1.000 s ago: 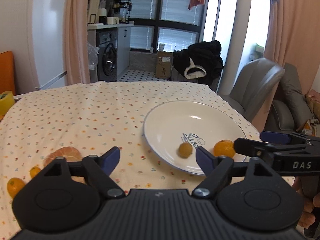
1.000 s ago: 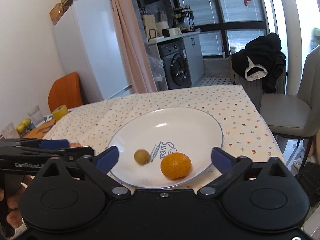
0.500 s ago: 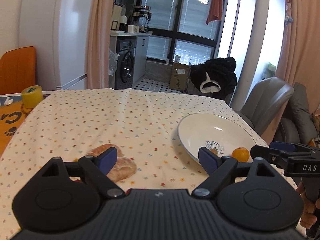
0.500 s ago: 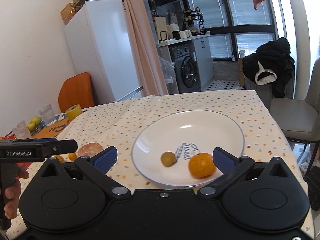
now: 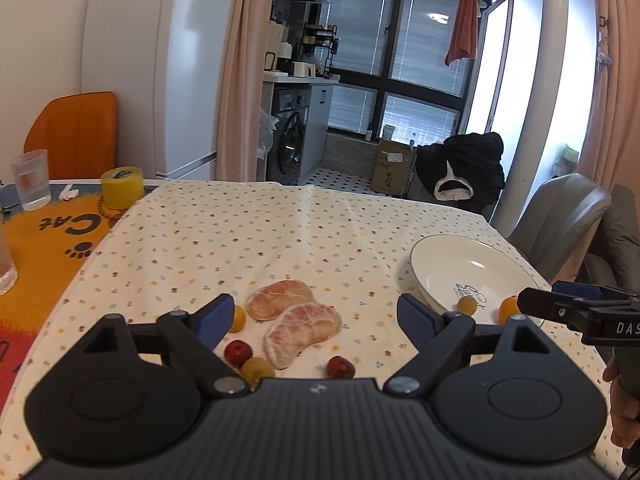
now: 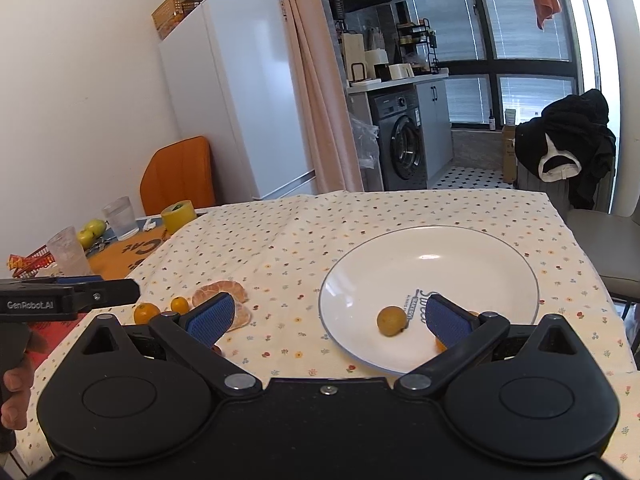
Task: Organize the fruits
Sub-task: 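Move both open tools back over the fruit cluster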
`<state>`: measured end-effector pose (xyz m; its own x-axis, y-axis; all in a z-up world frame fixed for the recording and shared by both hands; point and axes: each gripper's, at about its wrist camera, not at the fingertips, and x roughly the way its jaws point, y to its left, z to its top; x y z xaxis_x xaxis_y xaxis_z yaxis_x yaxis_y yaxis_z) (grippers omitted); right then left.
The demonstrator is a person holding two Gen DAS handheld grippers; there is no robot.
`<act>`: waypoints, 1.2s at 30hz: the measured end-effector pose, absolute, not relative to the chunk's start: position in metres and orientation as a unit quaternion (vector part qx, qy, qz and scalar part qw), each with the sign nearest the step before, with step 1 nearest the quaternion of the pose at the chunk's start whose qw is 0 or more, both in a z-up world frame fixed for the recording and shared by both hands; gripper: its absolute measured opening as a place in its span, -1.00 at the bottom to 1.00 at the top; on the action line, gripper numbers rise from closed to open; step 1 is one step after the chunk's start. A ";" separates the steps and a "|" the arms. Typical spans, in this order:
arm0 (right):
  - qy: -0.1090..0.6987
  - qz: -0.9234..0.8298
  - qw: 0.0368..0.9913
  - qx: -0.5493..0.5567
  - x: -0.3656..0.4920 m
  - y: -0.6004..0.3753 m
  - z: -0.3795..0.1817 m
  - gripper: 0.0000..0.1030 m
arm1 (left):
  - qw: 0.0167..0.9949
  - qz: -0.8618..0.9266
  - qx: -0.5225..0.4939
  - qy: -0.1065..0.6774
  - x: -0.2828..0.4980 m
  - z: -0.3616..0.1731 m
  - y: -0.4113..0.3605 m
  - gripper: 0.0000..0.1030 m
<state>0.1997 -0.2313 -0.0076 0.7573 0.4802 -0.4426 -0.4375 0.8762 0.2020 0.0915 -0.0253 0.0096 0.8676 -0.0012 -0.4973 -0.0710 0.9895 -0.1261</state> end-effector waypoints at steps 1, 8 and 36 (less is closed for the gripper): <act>0.248 0.248 0.935 0.044 0.199 -0.230 -0.007 1.00 | 0.964 0.020 -0.069 0.255 0.089 0.010 -0.024 0.69; 0.257 0.267 0.928 0.036 0.195 -0.216 -0.007 1.00 | 0.963 0.035 -0.085 0.251 0.075 0.008 -0.010 0.78; 0.299 0.354 0.886 -0.001 0.201 -0.157 -0.029 0.99 | 0.951 0.072 -0.131 0.272 0.068 -0.031 0.036 0.94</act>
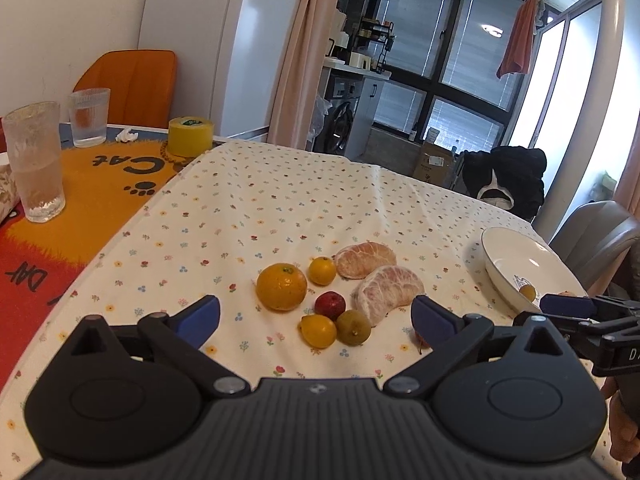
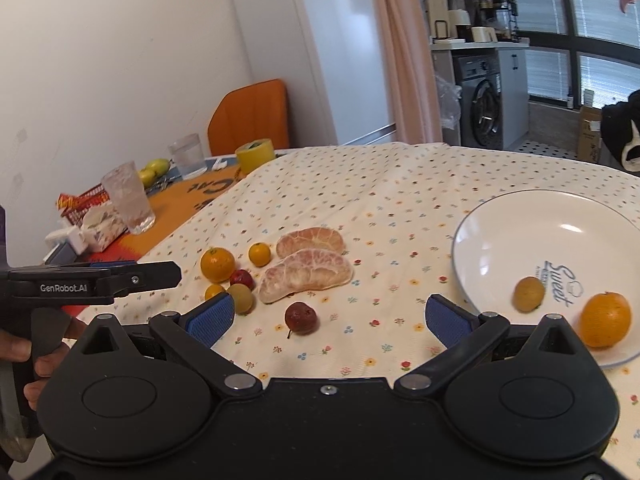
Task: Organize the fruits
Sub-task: 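Move both open tools back over the fruit cluster, then grasp the red plum with the right tool while the left tool grasps a small mandarin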
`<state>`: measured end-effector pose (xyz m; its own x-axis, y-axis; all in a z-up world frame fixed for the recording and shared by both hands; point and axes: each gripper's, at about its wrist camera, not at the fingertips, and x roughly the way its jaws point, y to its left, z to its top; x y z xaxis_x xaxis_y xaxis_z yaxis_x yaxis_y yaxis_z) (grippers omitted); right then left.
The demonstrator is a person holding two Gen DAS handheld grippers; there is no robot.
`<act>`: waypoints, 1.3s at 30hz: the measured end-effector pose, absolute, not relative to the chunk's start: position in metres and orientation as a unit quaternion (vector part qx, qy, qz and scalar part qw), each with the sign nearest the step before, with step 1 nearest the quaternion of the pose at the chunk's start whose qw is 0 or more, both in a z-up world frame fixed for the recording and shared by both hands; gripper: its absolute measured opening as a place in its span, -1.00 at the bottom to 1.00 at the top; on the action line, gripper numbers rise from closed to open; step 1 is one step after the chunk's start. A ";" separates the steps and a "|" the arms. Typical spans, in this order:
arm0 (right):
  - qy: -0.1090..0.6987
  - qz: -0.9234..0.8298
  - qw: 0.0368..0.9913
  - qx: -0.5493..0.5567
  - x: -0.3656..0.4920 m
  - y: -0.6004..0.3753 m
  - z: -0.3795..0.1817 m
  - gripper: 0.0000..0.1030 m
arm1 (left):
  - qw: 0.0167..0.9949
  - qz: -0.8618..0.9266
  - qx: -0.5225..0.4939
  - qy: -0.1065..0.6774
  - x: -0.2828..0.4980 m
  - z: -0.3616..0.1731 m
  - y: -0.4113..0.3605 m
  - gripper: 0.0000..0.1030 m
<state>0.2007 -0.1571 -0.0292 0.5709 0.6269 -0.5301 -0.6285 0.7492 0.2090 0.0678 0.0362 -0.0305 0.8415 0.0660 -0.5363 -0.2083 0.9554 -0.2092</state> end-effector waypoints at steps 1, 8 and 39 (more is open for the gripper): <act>0.299 0.357 0.885 -0.005 0.202 -0.155 -0.030 0.98 | 0.950 0.073 -0.132 0.274 0.068 -0.032 0.037 0.92; 0.315 0.371 0.873 -0.023 0.209 -0.141 -0.039 0.60 | 0.946 0.076 -0.134 0.285 0.075 -0.044 0.041 0.60; 0.356 0.401 0.842 -0.049 0.228 -0.108 -0.064 -0.27 | 0.936 0.064 -0.119 0.325 0.110 -0.069 0.035 -0.45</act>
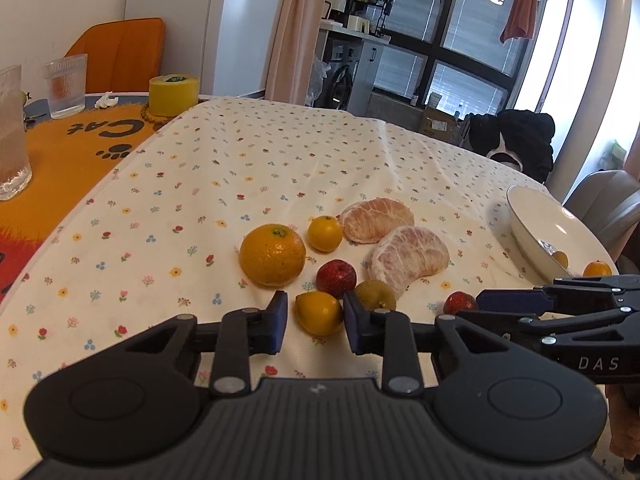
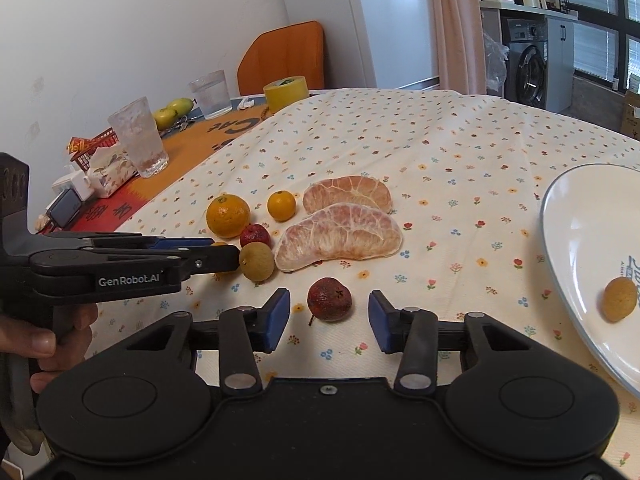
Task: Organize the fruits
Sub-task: 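Grasp the red plum with the right tool while the left tool grasps a small mandarin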
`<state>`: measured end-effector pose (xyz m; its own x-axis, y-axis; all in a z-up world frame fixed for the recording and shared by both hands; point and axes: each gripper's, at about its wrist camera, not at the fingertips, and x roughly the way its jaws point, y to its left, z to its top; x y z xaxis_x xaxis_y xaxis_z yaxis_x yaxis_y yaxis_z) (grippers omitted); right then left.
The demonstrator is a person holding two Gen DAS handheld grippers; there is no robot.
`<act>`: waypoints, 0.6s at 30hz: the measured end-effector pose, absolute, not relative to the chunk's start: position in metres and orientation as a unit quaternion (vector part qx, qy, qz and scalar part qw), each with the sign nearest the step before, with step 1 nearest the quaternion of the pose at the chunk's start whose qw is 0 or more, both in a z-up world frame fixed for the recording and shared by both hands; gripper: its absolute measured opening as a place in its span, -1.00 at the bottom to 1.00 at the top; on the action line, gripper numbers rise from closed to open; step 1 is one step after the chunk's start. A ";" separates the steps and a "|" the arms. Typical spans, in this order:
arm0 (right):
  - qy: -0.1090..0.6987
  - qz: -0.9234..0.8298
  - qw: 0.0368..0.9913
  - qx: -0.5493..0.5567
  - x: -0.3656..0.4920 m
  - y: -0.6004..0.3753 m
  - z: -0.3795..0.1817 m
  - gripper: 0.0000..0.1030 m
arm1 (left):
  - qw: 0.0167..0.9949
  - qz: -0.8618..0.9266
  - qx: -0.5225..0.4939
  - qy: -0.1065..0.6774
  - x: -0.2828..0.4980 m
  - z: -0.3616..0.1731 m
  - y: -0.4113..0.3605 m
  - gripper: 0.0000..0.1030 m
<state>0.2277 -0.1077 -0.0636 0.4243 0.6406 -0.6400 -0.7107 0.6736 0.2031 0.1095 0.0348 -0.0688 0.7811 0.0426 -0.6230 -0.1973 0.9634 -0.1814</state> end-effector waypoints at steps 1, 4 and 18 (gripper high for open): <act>0.358 0.402 0.841 -0.050 0.228 -0.107 -0.065 -0.36 | 0.936 0.063 -0.119 0.325 0.110 -0.070 0.035 -0.49; 0.360 0.403 0.840 -0.052 0.227 -0.106 -0.066 -0.56 | 0.935 0.065 -0.128 0.324 0.109 -0.070 0.037 -0.54; 0.335 0.396 0.854 -0.045 0.215 -0.123 -0.048 -0.56 | 0.945 0.064 -0.116 0.300 0.095 -0.047 0.026 -0.54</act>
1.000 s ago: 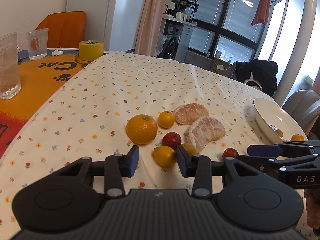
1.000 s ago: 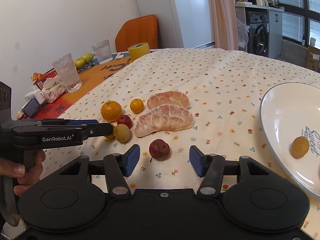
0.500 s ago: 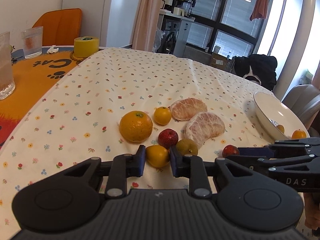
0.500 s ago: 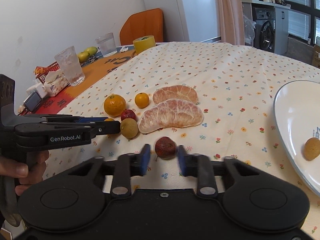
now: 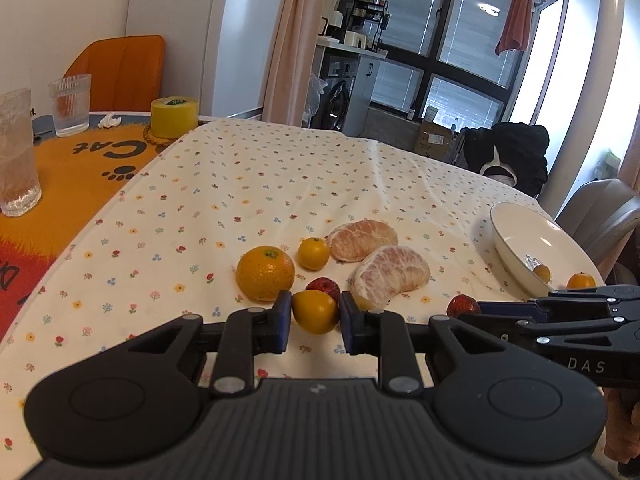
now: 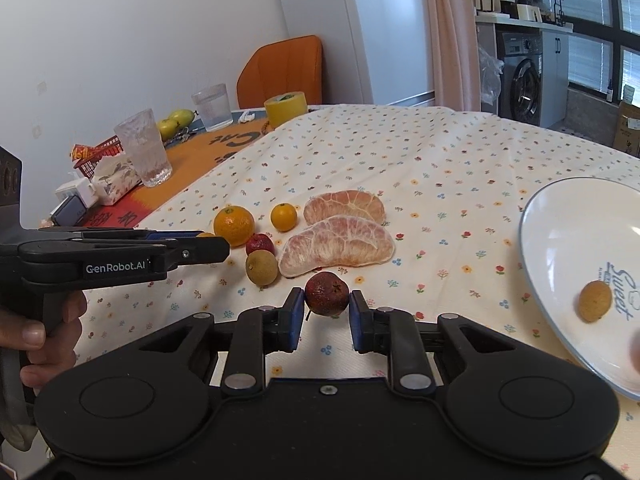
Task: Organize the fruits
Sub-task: 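Grasp the red plum with the right tool while the left tool grasps a small mandarin, then carry the plum in the right tool while the left tool carries the mandarin to the plate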
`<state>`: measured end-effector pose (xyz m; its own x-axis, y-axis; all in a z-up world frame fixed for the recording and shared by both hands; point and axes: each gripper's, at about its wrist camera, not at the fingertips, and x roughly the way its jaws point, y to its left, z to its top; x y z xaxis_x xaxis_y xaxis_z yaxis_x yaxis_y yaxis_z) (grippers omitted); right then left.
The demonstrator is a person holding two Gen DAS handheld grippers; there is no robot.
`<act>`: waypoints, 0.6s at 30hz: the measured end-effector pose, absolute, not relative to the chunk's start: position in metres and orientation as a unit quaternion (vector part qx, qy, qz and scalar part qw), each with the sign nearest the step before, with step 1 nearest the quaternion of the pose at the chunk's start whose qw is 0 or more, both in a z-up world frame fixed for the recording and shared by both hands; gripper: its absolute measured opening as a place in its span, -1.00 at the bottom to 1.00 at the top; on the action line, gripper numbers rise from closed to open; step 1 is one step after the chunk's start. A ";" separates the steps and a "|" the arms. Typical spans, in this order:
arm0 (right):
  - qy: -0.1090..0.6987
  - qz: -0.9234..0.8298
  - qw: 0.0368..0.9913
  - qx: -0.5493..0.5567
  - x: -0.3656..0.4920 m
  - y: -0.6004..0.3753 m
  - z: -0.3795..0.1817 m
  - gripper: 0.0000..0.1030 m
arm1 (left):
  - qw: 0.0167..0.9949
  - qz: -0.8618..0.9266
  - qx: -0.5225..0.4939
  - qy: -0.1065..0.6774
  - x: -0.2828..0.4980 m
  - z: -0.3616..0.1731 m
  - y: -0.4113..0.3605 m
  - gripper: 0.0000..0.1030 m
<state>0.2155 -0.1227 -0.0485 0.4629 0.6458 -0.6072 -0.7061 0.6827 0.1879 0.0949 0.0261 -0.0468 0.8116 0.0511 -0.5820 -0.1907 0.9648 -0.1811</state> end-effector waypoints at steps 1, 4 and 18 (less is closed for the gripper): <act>0.333 0.395 0.855 -0.044 0.215 -0.125 -0.047 -0.56 | 0.945 0.063 -0.115 0.299 0.094 -0.045 0.024 -0.54; 0.327 0.391 0.859 -0.042 0.211 -0.131 -0.043 -0.56 | 0.948 0.059 -0.110 0.294 0.093 -0.040 0.018 -0.54; 0.303 0.361 0.882 -0.028 0.202 -0.168 -0.028 -0.56 | 0.957 0.042 -0.087 0.272 0.089 -0.020 -0.012 -0.54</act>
<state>0.2017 -0.1675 -0.0275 0.5568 0.6189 -0.5540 -0.6530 0.7383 0.1685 0.0887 -0.0123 -0.0202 0.8480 0.0336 -0.5290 -0.1289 0.9811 -0.1443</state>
